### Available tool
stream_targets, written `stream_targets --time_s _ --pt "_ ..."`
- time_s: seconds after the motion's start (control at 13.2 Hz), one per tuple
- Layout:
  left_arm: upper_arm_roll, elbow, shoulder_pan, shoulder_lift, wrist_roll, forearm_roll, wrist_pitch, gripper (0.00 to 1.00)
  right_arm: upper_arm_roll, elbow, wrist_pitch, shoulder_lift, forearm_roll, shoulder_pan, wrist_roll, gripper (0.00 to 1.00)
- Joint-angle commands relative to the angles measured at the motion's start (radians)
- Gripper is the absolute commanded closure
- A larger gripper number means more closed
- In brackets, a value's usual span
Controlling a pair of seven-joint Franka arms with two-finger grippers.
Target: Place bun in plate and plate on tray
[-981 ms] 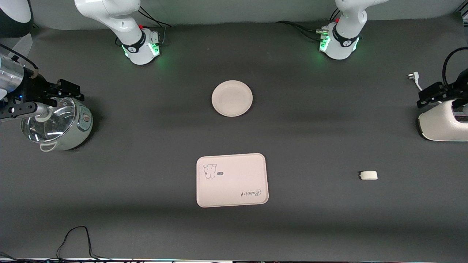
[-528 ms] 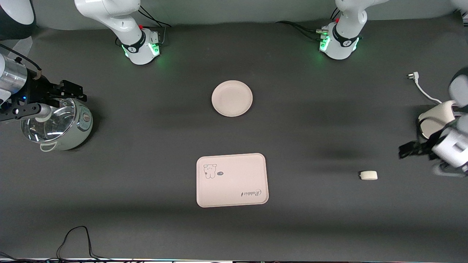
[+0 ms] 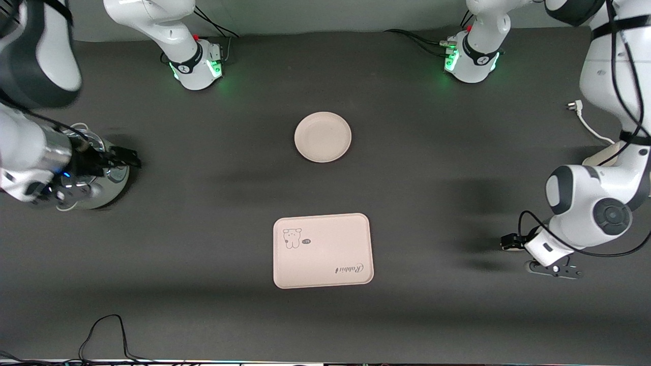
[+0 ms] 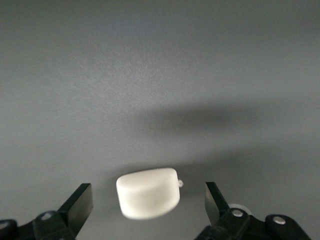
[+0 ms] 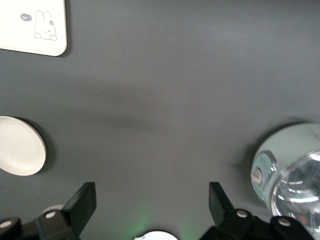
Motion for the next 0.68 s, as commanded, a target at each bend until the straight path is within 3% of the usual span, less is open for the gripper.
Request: stream_targets --time_s 0.0,0.15,0.38,0.45,0.6 --pt "0.01 0.004 -0.001 0.005 -0.027 0.028 -0.005 0.0 -0.002 0.232 -0.027 0.262 0.011 0.055 0.02 0.0" --pt "0.011 -0.004 0.0 0.007 -0.029 0.026 0.003 0.0 -0.002 0.304 -0.017 0.339 0.053 0.06 0.021 0.0" --pt "0.011 -0.037 0.014 0.008 -0.035 0.026 0.018 0.02 -0.002 0.317 0.063 0.425 0.09 0.086 0.021 0.0" --pt "0.011 -0.038 0.013 0.008 -0.036 0.025 0.02 0.15 -0.002 0.314 0.078 0.429 0.089 0.103 0.021 0.0" --pt "0.011 -0.038 0.013 0.008 -0.05 0.024 0.02 0.59 -0.003 0.312 0.085 0.429 0.083 0.138 0.061 0.0"
